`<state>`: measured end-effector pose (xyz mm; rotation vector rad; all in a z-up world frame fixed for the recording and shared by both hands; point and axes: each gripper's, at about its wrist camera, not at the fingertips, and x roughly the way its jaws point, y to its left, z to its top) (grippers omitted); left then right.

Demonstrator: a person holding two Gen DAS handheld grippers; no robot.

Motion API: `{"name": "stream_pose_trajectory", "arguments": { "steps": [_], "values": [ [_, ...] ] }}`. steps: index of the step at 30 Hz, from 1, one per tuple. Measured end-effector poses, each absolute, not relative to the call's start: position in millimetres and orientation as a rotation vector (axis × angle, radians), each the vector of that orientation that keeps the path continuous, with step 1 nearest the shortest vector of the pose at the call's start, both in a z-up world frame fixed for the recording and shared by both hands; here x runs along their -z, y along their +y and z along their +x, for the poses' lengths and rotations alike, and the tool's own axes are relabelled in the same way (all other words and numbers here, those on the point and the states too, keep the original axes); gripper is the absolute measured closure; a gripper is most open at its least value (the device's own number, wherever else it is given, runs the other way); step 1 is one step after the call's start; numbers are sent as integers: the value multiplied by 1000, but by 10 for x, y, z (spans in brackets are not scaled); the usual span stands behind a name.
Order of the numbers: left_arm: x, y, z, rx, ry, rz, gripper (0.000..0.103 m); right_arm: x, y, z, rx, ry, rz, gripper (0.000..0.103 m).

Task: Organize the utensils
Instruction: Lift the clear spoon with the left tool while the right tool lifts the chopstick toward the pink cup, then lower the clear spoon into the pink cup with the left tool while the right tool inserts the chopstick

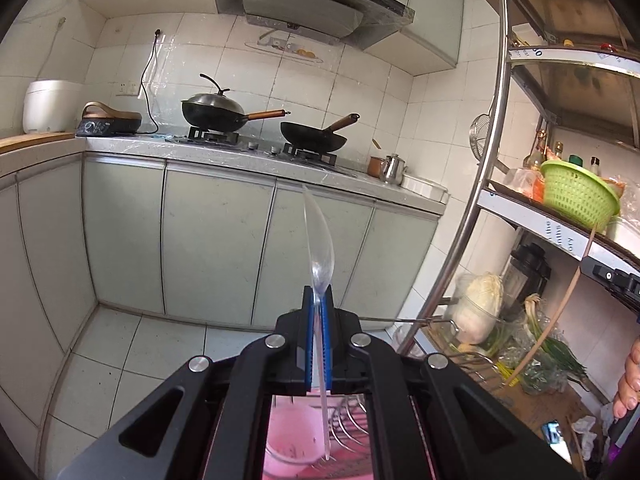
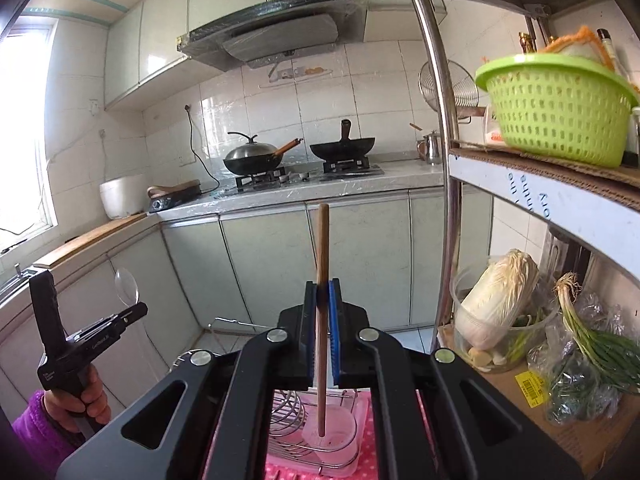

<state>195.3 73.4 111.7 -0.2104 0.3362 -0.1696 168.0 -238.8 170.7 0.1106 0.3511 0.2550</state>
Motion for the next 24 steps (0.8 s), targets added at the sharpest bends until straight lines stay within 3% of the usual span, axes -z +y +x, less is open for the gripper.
{"name": "stream_pose_trajectory", "arguments": {
  "steps": [14, 24],
  "values": [
    [-303, 648, 2234, 157, 381, -132, 100, -974, -2381, 2165, -264, 545, 157, 97],
    [-79, 620, 2144, 171, 413, -81, 100, -695, -2370, 2310, -273, 642, 190, 97]
  ]
}}
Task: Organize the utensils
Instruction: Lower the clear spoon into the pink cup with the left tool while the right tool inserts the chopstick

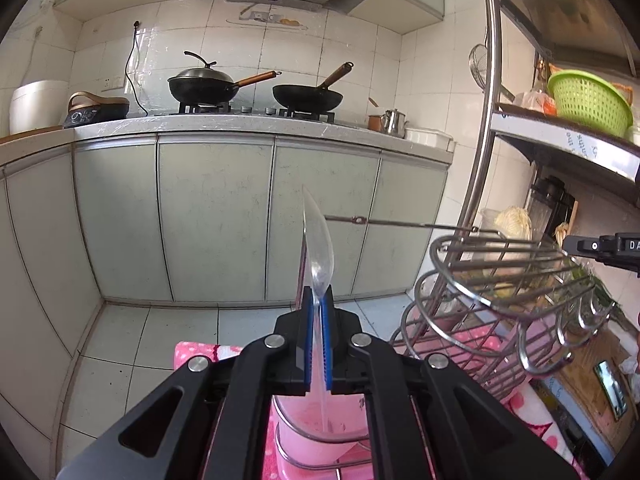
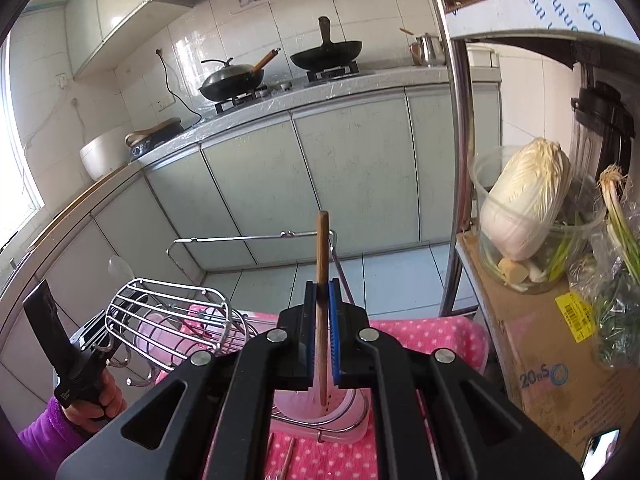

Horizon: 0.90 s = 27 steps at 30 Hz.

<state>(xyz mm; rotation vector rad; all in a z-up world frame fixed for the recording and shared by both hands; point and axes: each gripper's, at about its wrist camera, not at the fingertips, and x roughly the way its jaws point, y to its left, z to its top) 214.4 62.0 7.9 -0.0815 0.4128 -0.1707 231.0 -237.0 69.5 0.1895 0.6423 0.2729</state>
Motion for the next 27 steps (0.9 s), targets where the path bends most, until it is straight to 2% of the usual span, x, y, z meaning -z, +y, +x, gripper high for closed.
{"name": "stream_pose_trajectory", "arguments": {
  "steps": [7, 8, 10, 11, 12, 14, 16, 18, 20, 27],
  "values": [
    [-32, 680, 2225, 168, 491, -103, 98, -694, -2387, 2337, -271, 657, 189, 97],
    [-28, 694, 2248, 165, 508, -109, 95, -693, -2383, 2346, -271, 662, 189, 97],
    [-24, 729, 2292, 170, 541, -132, 82, -696, -2382, 2364, -273, 673, 193, 97],
    [-25, 752, 2320, 175, 560, -151, 71, -693, -2383, 2378, -277, 679, 196, 96],
    [-18, 783, 2345, 185, 583, -176, 67, -690, -2385, 2388, -278, 684, 196, 96],
    [-5, 847, 2387, 202, 621, -227, 66, -682, -2389, 2395, -276, 693, 195, 96],
    [14, 912, 2422, 211, 657, -273, 65, -672, -2399, 2385, -278, 696, 199, 92],
    [32, 989, 2441, 223, 684, -328, 65, -671, -2424, 2351, -281, 691, 210, 72],
    [54, 1069, 2447, 225, 706, -383, 64, -682, -2437, 2320, -285, 686, 209, 63],
    [4, 1189, 2313, 217, 705, -415, 64, -730, -2499, 2152, -268, 670, 193, 61]
  ]
}}
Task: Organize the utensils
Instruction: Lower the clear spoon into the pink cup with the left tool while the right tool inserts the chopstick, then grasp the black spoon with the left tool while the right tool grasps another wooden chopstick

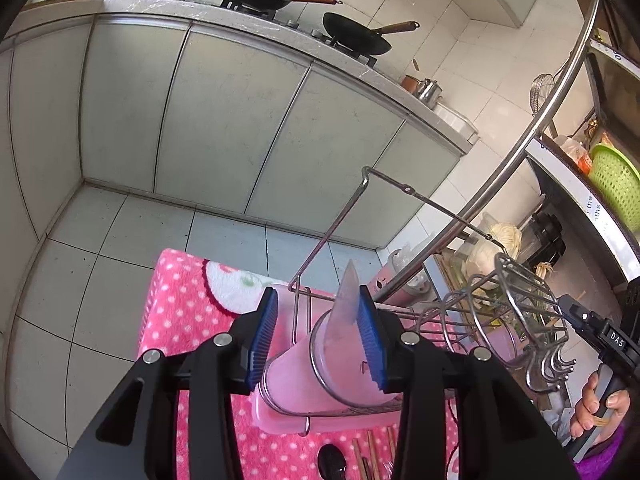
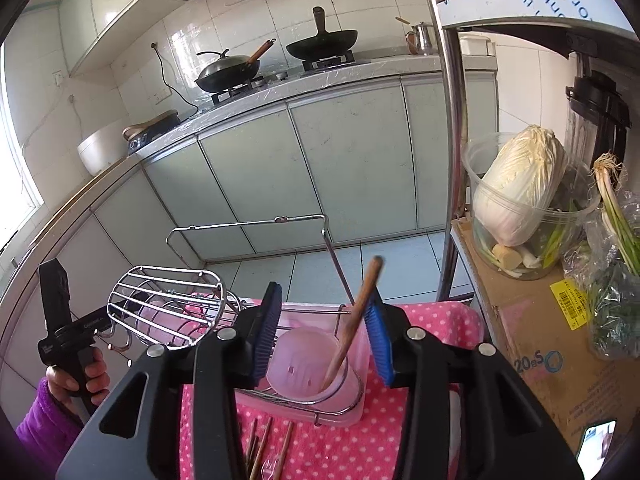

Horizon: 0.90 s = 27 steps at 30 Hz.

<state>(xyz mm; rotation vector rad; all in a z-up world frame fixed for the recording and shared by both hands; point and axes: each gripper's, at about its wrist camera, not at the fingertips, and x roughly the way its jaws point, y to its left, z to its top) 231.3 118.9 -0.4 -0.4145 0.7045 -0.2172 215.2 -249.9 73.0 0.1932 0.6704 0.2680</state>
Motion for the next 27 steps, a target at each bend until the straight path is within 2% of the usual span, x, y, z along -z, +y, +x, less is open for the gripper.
{"name": "stream_pose_trajectory", "arguments": {
  "steps": [16, 27],
  "values": [
    [-309, 1289, 1571, 219, 647, -354, 63, -688, -2706, 1478, -209, 667, 170, 60],
    [-50, 981, 1057, 251, 767, -300, 63, -114, -2516, 995, -278, 793, 223, 60]
  ]
}}
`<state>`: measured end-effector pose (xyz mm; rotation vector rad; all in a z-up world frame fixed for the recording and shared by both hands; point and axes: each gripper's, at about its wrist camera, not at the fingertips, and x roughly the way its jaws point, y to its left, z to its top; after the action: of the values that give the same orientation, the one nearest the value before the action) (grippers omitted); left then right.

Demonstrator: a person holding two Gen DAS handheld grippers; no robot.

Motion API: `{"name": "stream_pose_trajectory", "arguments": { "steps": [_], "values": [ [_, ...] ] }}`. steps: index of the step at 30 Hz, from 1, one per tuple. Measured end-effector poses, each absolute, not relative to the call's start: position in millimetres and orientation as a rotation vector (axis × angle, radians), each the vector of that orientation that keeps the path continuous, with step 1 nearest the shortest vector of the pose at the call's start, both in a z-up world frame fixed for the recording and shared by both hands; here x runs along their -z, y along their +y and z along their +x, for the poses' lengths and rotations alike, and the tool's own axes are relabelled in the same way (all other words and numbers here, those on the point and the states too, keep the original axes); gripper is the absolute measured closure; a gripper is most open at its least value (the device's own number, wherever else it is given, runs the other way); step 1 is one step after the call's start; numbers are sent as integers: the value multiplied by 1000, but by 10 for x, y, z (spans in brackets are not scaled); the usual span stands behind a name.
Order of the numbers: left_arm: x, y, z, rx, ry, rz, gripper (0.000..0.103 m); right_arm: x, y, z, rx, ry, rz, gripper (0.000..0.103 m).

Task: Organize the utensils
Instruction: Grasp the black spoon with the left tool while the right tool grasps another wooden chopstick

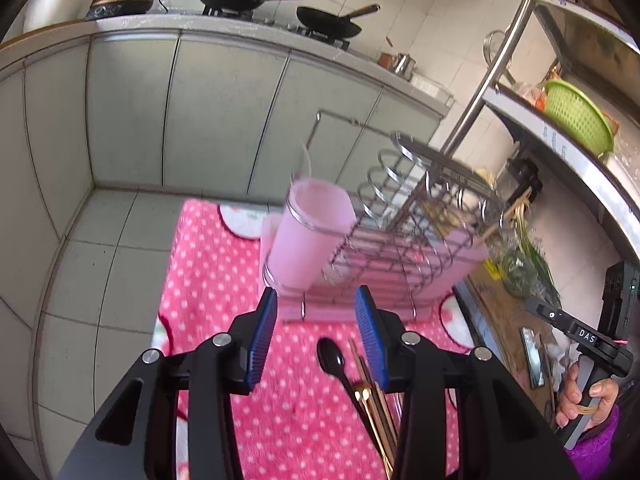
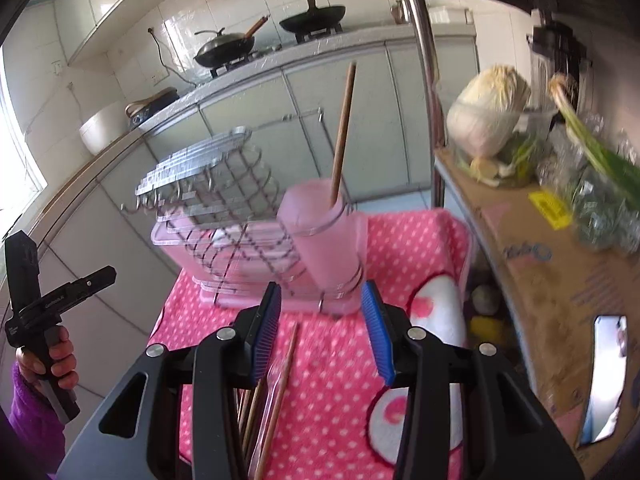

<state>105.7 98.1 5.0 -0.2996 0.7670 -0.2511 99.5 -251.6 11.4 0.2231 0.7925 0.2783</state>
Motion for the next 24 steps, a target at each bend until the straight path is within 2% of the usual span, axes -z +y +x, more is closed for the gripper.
{"name": "stream_pose_trajectory", "arguments": {
  "steps": [6, 10, 15, 19, 24],
  "values": [
    [310, 748, 1056, 303, 906, -356, 64, 265, -2356, 925, -309, 876, 254, 60],
    [600, 489, 1203, 325, 1019, -335, 69, 480, -2277, 903, -326, 929, 278, 60],
    [984, 293, 1432, 319, 1178, -351, 79, 669, -2240, 932, -345, 981, 299, 60],
    [1240, 194, 1581, 292, 1282, -361, 81, 737, -2239, 973, -355, 998, 311, 60],
    [1395, 105, 1710, 251, 1319, -340, 81, 787, -2253, 1021, -368, 1010, 322, 60]
  ]
}}
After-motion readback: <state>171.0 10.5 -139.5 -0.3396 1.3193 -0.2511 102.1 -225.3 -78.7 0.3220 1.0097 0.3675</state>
